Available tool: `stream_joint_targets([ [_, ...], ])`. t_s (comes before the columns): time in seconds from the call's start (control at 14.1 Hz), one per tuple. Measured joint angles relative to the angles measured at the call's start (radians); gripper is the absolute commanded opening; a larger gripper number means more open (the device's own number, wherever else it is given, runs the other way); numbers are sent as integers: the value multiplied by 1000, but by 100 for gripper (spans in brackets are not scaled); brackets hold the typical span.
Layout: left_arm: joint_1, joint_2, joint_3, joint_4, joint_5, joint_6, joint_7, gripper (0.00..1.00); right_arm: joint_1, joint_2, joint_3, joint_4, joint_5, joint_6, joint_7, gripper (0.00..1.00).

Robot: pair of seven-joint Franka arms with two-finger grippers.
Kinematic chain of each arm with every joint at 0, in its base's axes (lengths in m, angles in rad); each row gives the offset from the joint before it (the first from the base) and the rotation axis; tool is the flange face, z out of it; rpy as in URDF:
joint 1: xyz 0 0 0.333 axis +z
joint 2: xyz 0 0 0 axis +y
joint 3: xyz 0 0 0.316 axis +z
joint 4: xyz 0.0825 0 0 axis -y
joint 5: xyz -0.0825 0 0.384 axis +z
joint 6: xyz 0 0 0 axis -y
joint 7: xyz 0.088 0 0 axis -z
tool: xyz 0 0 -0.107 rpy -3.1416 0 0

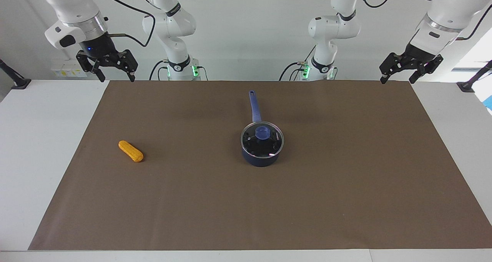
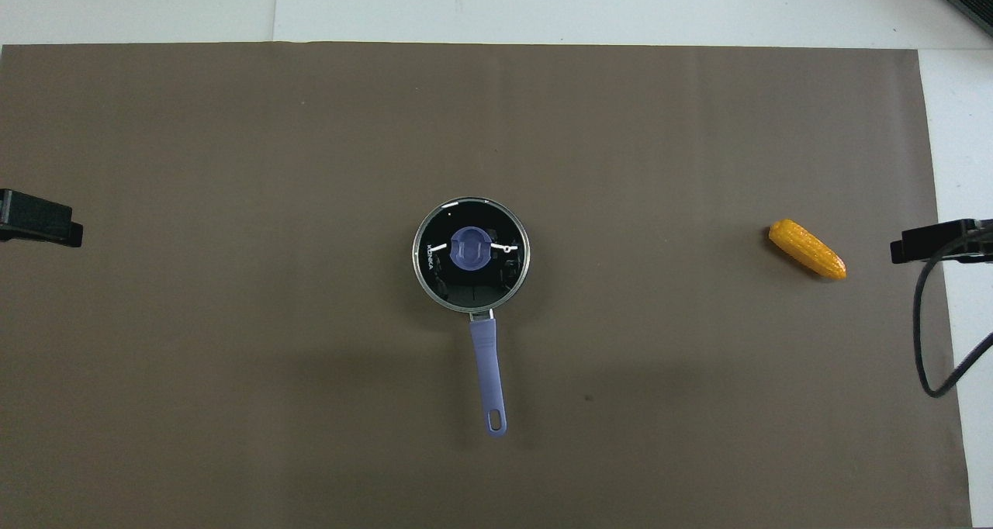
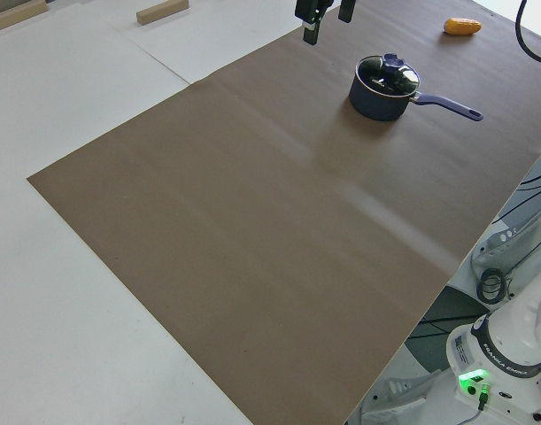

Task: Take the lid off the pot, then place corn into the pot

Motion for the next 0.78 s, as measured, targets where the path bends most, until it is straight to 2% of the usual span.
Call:
stream_joint_targets([
  [0.21, 0, 0, 0, -1, 0, -3, 4, 100, 0, -6, 2, 13, 0, -35, 0, 100],
  [0.78, 0, 0, 0, -2, 0, -3, 4, 100, 1, -11, 2, 12, 0, -36, 0, 100],
])
